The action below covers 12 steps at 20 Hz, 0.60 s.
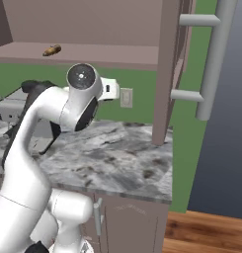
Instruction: Pick the bananas from the cabinet and place them in one bowl. Pick the carrot from the sink and place it in the other bowl.
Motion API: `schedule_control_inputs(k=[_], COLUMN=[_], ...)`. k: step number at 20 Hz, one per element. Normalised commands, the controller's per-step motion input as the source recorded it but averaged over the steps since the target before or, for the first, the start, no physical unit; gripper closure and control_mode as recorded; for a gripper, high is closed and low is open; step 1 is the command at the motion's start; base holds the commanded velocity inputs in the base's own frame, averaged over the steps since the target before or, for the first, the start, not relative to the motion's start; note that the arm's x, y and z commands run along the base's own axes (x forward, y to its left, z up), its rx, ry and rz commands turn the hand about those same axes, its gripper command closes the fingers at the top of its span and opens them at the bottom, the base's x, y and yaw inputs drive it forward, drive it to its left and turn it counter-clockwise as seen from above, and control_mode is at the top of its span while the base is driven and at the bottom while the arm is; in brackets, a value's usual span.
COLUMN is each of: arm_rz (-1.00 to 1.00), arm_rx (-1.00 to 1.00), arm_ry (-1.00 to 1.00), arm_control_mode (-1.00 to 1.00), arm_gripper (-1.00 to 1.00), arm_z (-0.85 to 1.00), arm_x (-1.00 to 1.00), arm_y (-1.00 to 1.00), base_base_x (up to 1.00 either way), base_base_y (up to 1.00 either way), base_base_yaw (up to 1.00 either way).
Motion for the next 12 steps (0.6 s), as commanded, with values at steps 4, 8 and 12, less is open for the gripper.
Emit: schedule_control_inputs(k=[4, 8, 12], arm_rz=[0.18, 0.18, 0.15], arm_rx=[-0.08, -0.09, -0.22], arm_ry=[0.02, 0.04, 0.10], arm_control_mode=[-1.00, -1.00, -1.00], arm_gripper=[1.00, 1.00, 1.00], arm_z=[-0.66, -0.69, -0.59], arm_x=[-0.99, -0.98, -0.90], arm_y=[0.00, 0.14, 0.78], base_base_x=[0.00, 0.00, 0.00], base_base_y=[0.00, 0.00, 0.00], base_base_yaw=[0.00, 0.00, 0.00])
